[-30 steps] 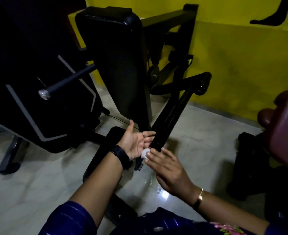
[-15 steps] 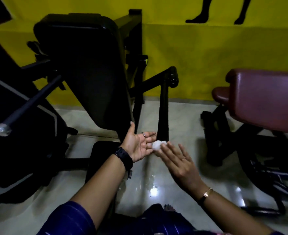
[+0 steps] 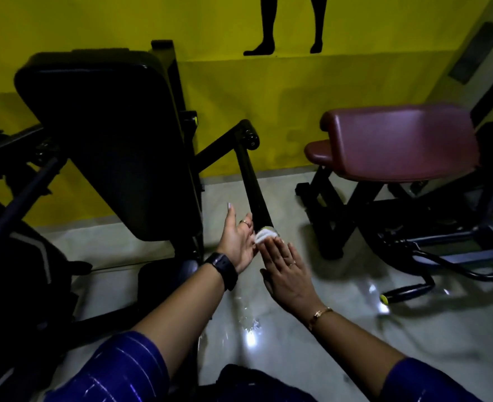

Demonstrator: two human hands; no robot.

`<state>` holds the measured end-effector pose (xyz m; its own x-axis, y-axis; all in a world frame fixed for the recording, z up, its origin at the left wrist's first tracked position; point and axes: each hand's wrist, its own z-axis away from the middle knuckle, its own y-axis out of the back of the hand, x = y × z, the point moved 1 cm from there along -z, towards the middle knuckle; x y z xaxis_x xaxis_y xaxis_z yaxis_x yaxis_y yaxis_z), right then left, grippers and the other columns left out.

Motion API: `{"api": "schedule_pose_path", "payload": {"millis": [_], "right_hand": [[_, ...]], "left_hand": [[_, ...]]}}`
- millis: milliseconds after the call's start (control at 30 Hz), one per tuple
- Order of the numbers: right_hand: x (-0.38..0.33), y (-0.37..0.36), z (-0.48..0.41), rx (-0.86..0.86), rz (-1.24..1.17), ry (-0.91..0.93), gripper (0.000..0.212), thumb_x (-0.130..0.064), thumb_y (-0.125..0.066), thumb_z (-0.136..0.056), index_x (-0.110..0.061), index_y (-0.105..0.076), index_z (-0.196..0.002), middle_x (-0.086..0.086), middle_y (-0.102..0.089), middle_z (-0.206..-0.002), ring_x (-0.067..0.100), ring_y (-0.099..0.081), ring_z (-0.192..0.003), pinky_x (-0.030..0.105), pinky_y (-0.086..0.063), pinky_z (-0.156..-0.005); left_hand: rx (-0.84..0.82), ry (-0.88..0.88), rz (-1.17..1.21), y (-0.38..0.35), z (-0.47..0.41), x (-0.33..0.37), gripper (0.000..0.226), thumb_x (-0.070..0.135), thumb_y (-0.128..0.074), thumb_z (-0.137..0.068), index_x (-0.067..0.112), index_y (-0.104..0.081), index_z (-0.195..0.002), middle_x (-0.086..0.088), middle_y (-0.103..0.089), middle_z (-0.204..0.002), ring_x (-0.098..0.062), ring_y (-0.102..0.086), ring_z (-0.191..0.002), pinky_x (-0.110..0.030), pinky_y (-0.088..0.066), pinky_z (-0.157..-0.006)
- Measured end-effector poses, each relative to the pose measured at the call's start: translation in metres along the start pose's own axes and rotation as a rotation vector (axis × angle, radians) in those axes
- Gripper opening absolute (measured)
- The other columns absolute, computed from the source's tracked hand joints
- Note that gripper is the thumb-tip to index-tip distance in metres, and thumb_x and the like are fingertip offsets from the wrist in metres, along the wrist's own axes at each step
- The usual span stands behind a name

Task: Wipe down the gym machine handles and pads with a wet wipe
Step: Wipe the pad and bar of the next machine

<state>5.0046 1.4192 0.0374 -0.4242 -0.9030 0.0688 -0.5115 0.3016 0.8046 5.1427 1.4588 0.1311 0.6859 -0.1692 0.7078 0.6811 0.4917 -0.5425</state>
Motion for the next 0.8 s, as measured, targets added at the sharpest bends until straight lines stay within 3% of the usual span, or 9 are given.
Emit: {"api": "schedule_pose_path", "payload": {"millis": [100, 200, 233, 367, 433, 500, 600, 733, 800], "right_hand": [[0.004, -0.003, -0.003, -0.026, 0.090, 0.105, 0.076, -0.018, -0.043, -0.088, -0.014, -0.007, -0.154, -0.001, 0.003, -0.162, 0.019, -0.003, -0.149, 0.044, -0.013, -0.117], [0.010, 0.001, -0.018, -0.016, 0.128, 0.113, 0.074, -0.016, -0.041, -0.088, -0.017, -0.009, -0.154, -0.003, 0.002, -0.162, 0.015, -0.002, -0.149, 0.043, -0.007, -0.119], [0.008, 0.001, -0.017, -0.009, 0.113, 0.076, 0.075, -0.017, -0.043, -0.088, -0.018, -0.008, -0.154, -0.002, 0.001, -0.162, 0.016, -0.002, -0.149, 0.043, -0.007, -0.119], [-0.006, -0.010, 0.003, -0.022, 0.050, -0.042, 0.085, -0.022, -0.051, -0.084, -0.014, -0.004, -0.155, 0.002, 0.004, -0.162, 0.021, -0.003, -0.149, 0.044, -0.010, -0.119], [-0.004, -0.011, 0.002, -0.050, 0.120, 0.042, 0.080, -0.020, -0.046, -0.085, -0.014, -0.005, -0.154, 0.002, 0.007, -0.162, 0.021, 0.001, -0.149, 0.045, -0.006, -0.120], [0.001, -0.006, -0.009, -0.044, 0.176, 0.105, 0.073, -0.017, -0.041, -0.086, -0.016, -0.013, -0.154, 0.000, 0.009, -0.162, 0.018, 0.004, -0.149, 0.045, -0.001, -0.120], [0.002, 0.008, -0.022, -0.012, 0.152, 0.035, 0.075, -0.013, -0.045, -0.085, -0.018, -0.016, -0.154, 0.000, 0.000, -0.162, 0.017, -0.003, -0.149, 0.043, -0.005, -0.120], [-0.013, 0.018, -0.014, 0.079, -0.186, -0.181, 0.076, -0.002, -0.058, -0.078, 0.002, -0.028, -0.148, 0.016, -0.019, -0.158, 0.030, -0.018, -0.146, 0.045, -0.026, -0.116], [-0.024, 0.019, -0.013, 0.045, -0.216, -0.186, 0.075, -0.002, -0.059, -0.075, 0.004, -0.031, -0.145, 0.017, -0.022, -0.156, 0.032, -0.018, -0.146, 0.046, -0.025, -0.116]], "left_hand": [[0.049, -0.048, 0.047, -0.004, 0.001, -0.005, 0.089, 0.072, -0.012, -0.092, 0.010, -0.017, -0.155, -0.015, -0.016, -0.160, -0.043, -0.042, -0.132, -0.041, -0.032, -0.114], [0.075, -0.113, 0.062, -0.005, 0.002, 0.002, 0.091, 0.072, -0.012, -0.093, 0.005, -0.016, -0.154, -0.025, -0.066, -0.112, -0.030, -0.069, -0.090, -0.041, -0.046, -0.091], [0.067, -0.109, 0.036, -0.004, 0.002, 0.003, 0.092, 0.073, -0.011, -0.092, 0.004, -0.017, -0.153, -0.024, -0.068, -0.104, -0.031, -0.069, -0.088, -0.040, -0.047, -0.089], [0.044, -0.106, 0.016, -0.002, 0.003, 0.000, 0.093, 0.072, -0.006, -0.092, 0.003, -0.027, -0.150, -0.013, -0.034, -0.154, -0.024, -0.053, -0.121, -0.035, -0.038, -0.103], [0.063, -0.114, 0.005, -0.002, 0.002, -0.003, 0.094, 0.073, -0.007, -0.091, 0.003, -0.024, -0.152, -0.009, -0.037, -0.152, -0.025, -0.050, -0.125, -0.035, -0.042, -0.098], [0.095, -0.129, -0.003, -0.003, 0.003, -0.002, 0.095, 0.074, -0.010, -0.091, 0.003, -0.024, -0.152, -0.014, -0.047, -0.142, -0.027, -0.060, -0.105, -0.035, -0.049, -0.085], [0.074, -0.151, -0.071, -0.001, 0.000, -0.002, 0.093, 0.076, -0.012, -0.090, 0.005, -0.028, -0.148, -0.022, -0.064, -0.114, -0.029, -0.068, -0.092, -0.035, -0.051, -0.085], [0.046, -0.121, -0.193, 0.002, -0.002, -0.006, 0.082, 0.068, -0.007, -0.094, 0.015, -0.021, -0.154, -0.011, -0.033, -0.156, -0.023, -0.043, -0.137, -0.033, -0.031, -0.115], [0.018, -0.191, -0.372, 0.000, 0.002, -0.009, 0.064, 0.056, -0.008, -0.100, 0.022, -0.021, -0.154, -0.008, -0.029, -0.157, -0.016, -0.044, -0.135, -0.033, -0.026, -0.118]]}}
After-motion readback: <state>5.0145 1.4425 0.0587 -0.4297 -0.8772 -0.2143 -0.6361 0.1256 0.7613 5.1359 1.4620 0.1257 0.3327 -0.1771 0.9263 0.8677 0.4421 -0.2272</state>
